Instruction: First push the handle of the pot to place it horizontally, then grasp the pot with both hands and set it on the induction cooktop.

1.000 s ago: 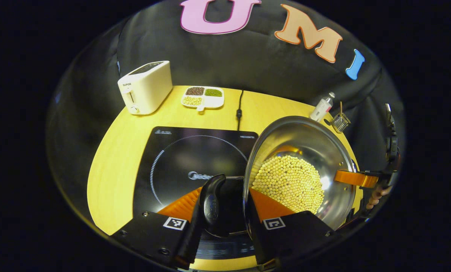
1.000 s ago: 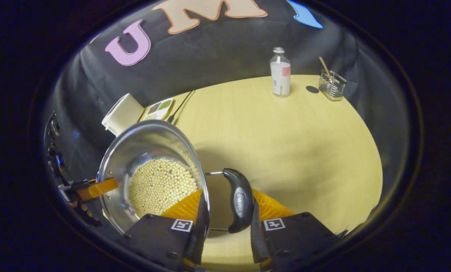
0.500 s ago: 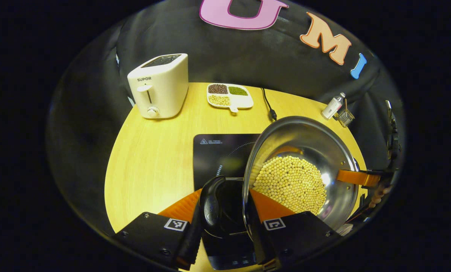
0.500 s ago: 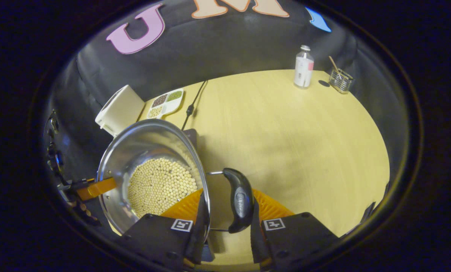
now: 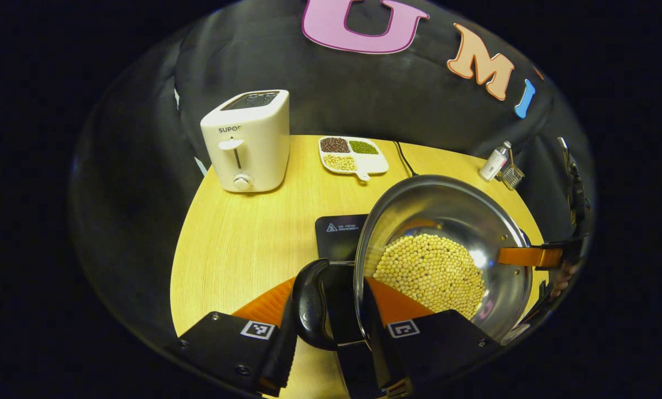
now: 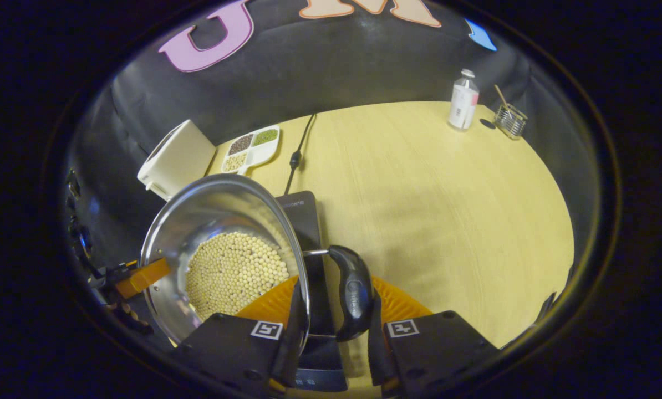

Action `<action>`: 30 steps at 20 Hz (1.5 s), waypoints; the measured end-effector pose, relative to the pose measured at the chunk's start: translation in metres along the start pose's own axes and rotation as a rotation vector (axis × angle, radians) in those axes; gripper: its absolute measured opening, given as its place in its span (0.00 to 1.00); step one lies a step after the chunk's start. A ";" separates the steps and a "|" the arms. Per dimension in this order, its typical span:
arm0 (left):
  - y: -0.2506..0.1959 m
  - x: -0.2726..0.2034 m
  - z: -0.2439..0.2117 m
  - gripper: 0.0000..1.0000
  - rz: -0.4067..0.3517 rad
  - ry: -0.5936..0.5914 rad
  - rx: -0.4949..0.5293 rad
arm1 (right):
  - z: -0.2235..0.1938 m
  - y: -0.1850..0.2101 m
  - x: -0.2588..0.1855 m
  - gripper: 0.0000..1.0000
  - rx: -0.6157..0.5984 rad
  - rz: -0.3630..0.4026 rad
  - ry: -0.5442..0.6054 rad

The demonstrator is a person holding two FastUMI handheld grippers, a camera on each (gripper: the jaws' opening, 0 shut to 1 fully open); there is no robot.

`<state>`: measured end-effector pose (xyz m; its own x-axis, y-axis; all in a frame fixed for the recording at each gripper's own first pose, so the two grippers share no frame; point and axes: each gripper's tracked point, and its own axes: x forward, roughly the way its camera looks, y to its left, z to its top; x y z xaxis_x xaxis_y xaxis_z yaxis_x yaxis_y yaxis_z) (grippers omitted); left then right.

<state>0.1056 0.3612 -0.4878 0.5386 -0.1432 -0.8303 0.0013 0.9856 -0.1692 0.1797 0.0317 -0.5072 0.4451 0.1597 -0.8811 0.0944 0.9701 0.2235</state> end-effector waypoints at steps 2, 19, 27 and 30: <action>-0.001 -0.005 -0.003 0.63 0.020 0.008 -0.004 | -0.001 0.000 0.001 0.48 -0.003 0.013 0.008; -0.024 -0.074 0.019 0.99 0.245 -0.134 0.111 | 0.022 -0.008 -0.004 0.96 0.041 0.071 -0.145; -0.126 -0.128 0.023 0.99 0.274 -0.232 0.128 | 0.032 -0.033 -0.017 0.94 0.033 0.132 -0.216; -0.181 -0.151 0.031 0.98 0.270 -0.307 0.114 | 0.046 -0.051 -0.018 0.94 -0.018 0.132 -0.297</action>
